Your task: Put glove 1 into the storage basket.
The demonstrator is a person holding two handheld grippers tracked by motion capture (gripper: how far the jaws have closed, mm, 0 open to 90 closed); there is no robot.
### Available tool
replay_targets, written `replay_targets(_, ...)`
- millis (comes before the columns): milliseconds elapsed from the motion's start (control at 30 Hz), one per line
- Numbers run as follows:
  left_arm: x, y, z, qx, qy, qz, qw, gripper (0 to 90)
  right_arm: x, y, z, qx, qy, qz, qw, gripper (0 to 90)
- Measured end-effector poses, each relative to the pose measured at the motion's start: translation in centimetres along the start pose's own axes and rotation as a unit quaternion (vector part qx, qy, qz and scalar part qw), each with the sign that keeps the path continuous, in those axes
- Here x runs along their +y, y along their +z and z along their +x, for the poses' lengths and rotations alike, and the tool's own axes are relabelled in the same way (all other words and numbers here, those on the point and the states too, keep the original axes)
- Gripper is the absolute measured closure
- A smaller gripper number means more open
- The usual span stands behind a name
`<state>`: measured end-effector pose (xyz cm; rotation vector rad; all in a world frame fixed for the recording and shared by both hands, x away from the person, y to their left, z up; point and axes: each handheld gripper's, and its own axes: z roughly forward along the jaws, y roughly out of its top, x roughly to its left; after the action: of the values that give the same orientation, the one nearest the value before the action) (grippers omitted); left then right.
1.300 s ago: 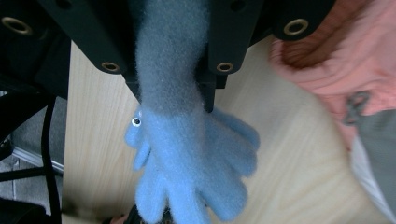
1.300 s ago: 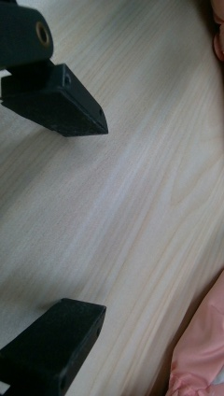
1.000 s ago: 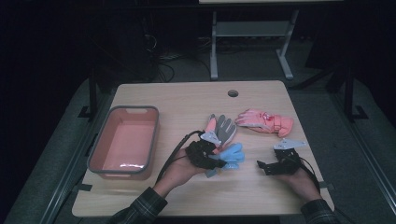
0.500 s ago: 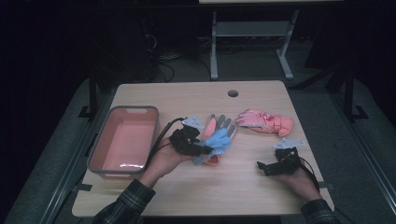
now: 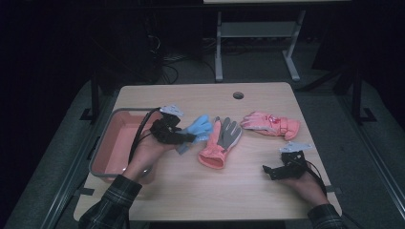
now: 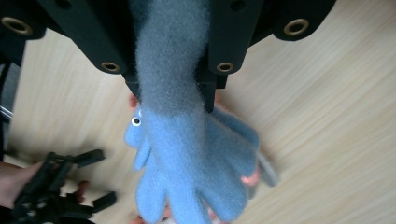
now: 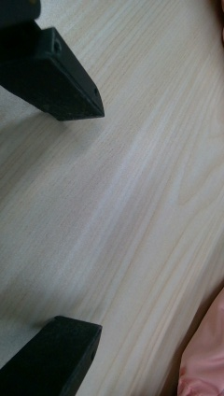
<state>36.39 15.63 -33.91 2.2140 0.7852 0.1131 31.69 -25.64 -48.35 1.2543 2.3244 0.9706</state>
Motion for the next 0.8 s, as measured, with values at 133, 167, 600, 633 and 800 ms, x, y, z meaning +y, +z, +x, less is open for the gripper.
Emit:
replay_targets(133,-0.5,-1.0,1.4,0.02,-0.011,0.001,0.9997,75.4,0.0,0.0,0.0,0.0,0.0,0.0,1.0,0.0)
replay_targets(167,-0.5,-1.3,1.7,0.026,-0.012,0.003,0.9996,75.4,0.0,0.0,0.0,0.0,0.001,0.0,1.0,0.0)
replay_targets(600,-2.2,-3.6,5.7,0.082,-0.056,-0.008,0.995,75.4,0.0,0.0,0.0,0.001,0.0,0.0,1.0,0.0)
replay_targets(633,-2.4,-3.8,6.0,0.09,-0.06,-0.01,0.9941,75.4,0.0,0.0,0.0,0.001,0.0,0.0,1.0,0.0)
replay_targets(800,-3.2,-4.5,7.5,0.127,-0.068,-0.003,0.9895,75.4,0.0,0.0,0.0,0.001,0.0,0.0,1.0,0.0)
